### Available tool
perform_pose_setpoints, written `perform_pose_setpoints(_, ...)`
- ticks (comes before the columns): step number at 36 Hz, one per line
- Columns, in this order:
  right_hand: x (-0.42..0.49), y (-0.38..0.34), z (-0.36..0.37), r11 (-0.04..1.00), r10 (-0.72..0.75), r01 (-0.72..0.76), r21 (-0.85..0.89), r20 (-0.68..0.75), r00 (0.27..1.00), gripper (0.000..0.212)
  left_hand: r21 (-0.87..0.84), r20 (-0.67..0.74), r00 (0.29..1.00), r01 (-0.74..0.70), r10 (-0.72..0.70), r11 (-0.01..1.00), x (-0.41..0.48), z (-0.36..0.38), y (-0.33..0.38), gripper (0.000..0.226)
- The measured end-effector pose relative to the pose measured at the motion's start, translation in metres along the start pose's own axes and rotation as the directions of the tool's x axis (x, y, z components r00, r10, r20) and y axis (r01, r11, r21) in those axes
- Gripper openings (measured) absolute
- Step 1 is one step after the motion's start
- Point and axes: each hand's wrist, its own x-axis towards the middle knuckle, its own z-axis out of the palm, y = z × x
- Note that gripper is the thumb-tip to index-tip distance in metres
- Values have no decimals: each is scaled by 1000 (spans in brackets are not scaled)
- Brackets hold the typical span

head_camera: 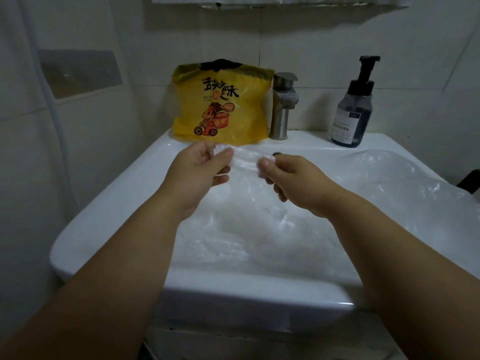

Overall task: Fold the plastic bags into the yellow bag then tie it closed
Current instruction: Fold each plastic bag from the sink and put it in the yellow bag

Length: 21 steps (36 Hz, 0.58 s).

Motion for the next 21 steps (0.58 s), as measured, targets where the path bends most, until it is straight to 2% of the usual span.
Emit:
perform_pose_setpoints(2,-1,-4,3,990,32,-36,136,31,999,31,-92,-102,995,-8,-2,996,3,-1,1,18)
perform_pose_setpoints(4,-2,-8,7,966,53,-61,251,39,998,32,-198,-106,994,4,-25,980,3,-3,5,27)
perform_pose_setpoints(6,-2,-12,13,937,72,-77,341,28,997,32,-298,54,995,92,-80,950,0,0,9,61)
perform_pose_setpoints(7,-3,-13,16,925,70,-74,372,24,997,32,-283,151,980,166,-127,945,-2,3,9,78)
perform_pose_setpoints(8,-3,-15,19,916,60,-64,395,25,998,33,-222,241,956,224,-170,949,-5,8,9,84)
perform_pose_setpoints(10,-4,-17,26,902,37,-47,430,32,999,32,-67,358,905,270,-229,961,-12,18,8,73)
perform_pose_setpoints(13,-5,-19,34,909,17,-36,415,51,999,30,-32,342,909,266,-240,963,-14,27,7,55)
perform_pose_setpoints(15,-5,-18,37,934,18,-35,354,51,999,33,-72,325,920,255,-219,964,-14,26,8,43)
perform_pose_setpoints(18,-4,-17,36,938,46,-64,340,60,997,36,-165,281,944,226,-174,960,-10,23,8,48)
perform_pose_setpoints(21,-3,-19,34,922,52,-81,379,87,995,34,-327,152,974,211,-169,921,-5,18,12,47)
